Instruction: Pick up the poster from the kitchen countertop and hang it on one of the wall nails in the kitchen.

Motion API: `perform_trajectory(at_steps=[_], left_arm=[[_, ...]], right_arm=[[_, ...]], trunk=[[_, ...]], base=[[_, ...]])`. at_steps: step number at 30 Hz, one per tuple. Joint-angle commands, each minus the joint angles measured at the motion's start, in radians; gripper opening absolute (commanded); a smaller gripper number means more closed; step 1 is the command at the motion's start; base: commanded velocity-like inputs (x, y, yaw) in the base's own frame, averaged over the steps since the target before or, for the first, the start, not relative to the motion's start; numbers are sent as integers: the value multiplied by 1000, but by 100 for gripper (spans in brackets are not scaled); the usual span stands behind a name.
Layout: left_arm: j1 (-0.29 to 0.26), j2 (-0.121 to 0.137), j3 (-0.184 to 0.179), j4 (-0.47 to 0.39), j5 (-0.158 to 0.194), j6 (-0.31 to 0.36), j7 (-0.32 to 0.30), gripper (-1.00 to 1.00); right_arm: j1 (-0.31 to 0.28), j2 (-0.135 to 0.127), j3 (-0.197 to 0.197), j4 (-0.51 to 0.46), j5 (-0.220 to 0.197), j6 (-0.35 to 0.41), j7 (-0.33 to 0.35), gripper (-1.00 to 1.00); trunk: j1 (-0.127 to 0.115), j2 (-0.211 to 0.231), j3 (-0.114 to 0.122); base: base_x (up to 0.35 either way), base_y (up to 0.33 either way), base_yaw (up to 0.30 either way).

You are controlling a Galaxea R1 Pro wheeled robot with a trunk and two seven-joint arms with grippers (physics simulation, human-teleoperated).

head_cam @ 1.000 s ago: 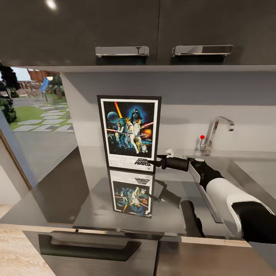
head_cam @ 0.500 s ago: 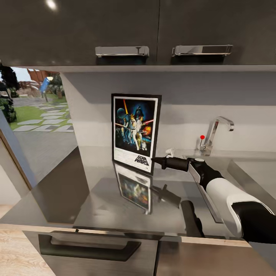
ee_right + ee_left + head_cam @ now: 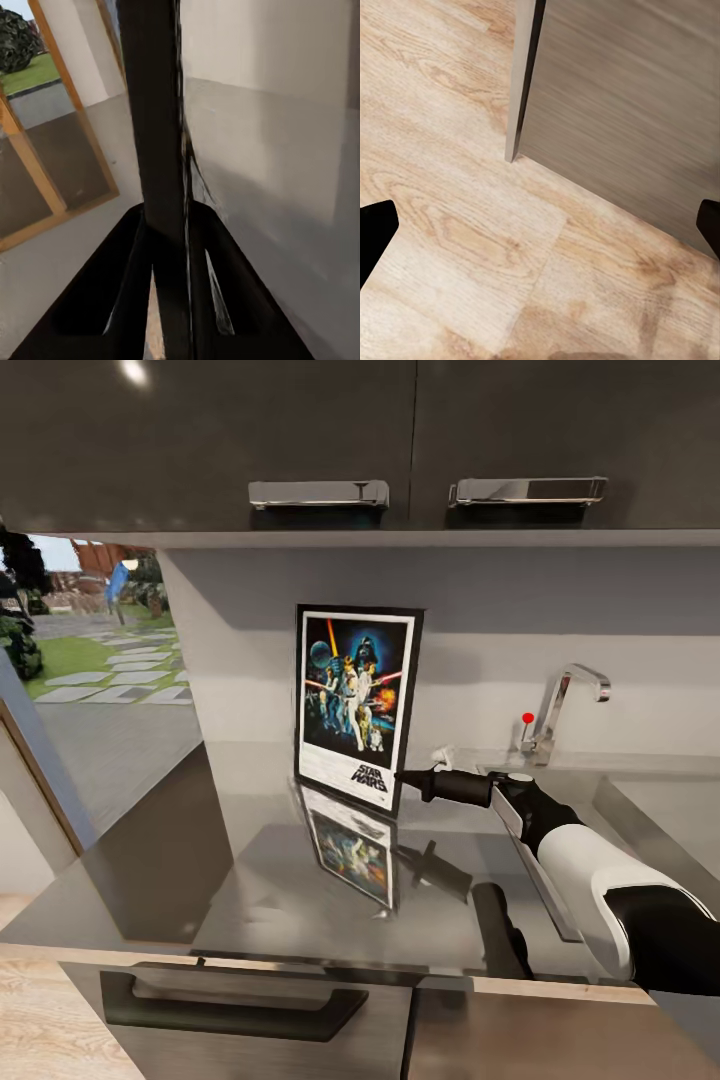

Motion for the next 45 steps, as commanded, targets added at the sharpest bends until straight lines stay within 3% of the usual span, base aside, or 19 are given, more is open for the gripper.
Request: perform_trajectory(at_steps=[1,16,36,45], left_arm=[[0,0,1,0,9,2,-7,100],[0,0,1,0,10,2,-7,100],[0,6,2,0,9,2,-7,100],[0,7,3,0,9,2,-7,100]], right_arm=[[-1,-1,7,0,-11,10,8,-100],[-1,0,6,-2,-11,9,21,-100],[-1,0,7,-5,-11,9,21,-100],[-1,2,7,-4,-11,9,21,-100]], trunk=[[0,0,-1],[0,0,1],[0,0,31],[0,0,33]], base=[[0,0,0],[0,0,0],[-2,0,0],[-243,0,0]])
